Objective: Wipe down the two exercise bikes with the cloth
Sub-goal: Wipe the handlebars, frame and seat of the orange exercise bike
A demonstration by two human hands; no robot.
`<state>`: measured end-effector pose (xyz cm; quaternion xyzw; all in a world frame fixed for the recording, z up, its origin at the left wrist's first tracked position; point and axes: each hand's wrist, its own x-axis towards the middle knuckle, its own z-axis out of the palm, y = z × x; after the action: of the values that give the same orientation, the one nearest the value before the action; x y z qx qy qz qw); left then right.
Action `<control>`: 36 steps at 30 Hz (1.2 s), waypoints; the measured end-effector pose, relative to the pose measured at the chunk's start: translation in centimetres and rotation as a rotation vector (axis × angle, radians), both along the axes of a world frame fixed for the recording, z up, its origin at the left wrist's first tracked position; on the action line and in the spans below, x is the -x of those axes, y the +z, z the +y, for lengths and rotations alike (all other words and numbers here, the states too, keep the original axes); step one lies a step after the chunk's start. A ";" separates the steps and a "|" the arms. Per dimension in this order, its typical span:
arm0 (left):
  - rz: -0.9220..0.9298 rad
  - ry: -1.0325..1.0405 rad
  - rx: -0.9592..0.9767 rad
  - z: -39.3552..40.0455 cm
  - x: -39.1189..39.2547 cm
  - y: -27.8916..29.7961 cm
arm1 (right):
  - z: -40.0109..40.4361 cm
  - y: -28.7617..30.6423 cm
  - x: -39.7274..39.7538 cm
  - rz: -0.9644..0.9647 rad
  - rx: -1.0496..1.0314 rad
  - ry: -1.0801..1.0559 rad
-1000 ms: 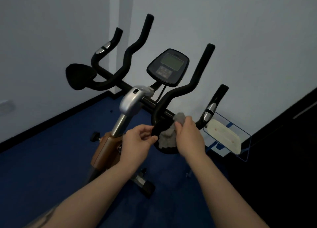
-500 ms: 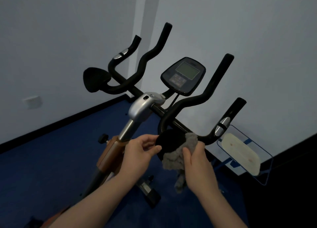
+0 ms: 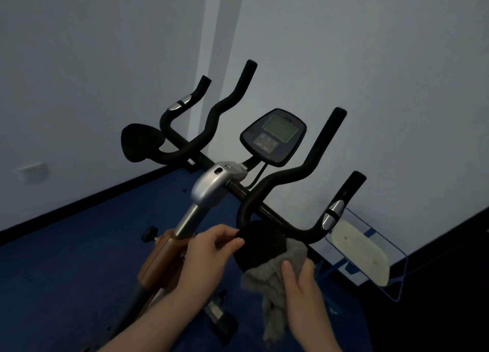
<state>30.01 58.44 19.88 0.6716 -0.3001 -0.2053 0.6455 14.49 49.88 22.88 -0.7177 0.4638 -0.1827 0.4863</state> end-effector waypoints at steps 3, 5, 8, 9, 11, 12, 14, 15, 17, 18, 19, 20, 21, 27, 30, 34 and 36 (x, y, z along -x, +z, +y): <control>-0.014 0.030 -0.003 -0.1 0.0 -0.1 | -0.9 0.9 0.8 -0.179 -0.160 -0.207; -0.052 0.088 -0.005 -0.2 0.3 -0.1 | -2.1 1.5 1.8 -0.250 -0.090 -0.331; -0.147 0.180 -0.005 -0.6 2.2 -0.1 | -3.7 2.0 3.6 -0.185 0.096 -0.339; -0.184 0.225 0.000 -0.7 3.2 -0.2 | -4.3 2.3 4.1 -0.141 0.171 -0.304; -0.277 0.331 0.037 -1.1 5.1 -0.4 | -5.9 3.1 4.6 -0.061 0.400 -0.207; -0.342 0.359 0.058 -1.3 6.0 -0.5 | -7.0 3.4 4.6 -0.031 0.559 -0.142; -0.446 0.343 0.073 -2.4 7.7 -0.8 | -9.5 4.1 4.0 0.039 0.875 0.001; -0.455 0.334 0.061 -3.1 8.7 -1.0 | -10.6 4.3 3.4 0.108 0.996 0.070; -0.418 0.355 0.022 -4.5 10.3 -1.5 | -12.3 3.7 2.3 0.230 1.140 0.239; -0.403 0.381 0.009 -5.1 11.0 -1.7 | -12.9 3.0 2.0 0.255 1.165 0.342; -0.404 0.409 0.002 -5.6 11.4 -2.0 | -13.4 2.0 2.0 0.249 1.175 0.428; -0.416 0.430 -0.004 -5.9 11.5 -2.3 | -13.7 1.1 2.0 0.229 1.178 0.483; -0.430 0.446 -0.008 -6.0 11.6 -2.6 | -13.8 0.4 1.8 0.216 1.195 0.513; -0.468 0.547 -0.015 -6.4 12.1 -2.9 | -12.3 0.2 -2.8 0.329 1.278 0.601; -0.482 0.544 -0.042 -6.2 12.3 -2.8 | -13.8 0.5 -1.7 0.308 1.407 0.725; -0.554 0.573 -0.070 -5.6 11.7 -2.6 | -15.1 0.8 -2.7 0.387 1.388 0.840; -0.586 0.593 -0.055 -5.7 11.5 -2.5 | -14.8 1.2 -5.8 0.377 1.132 0.864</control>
<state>18.48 52.76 17.35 0.7760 -0.2590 0.1814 0.5457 20.30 35.05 24.04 -0.9968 0.0501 -0.0598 -0.0180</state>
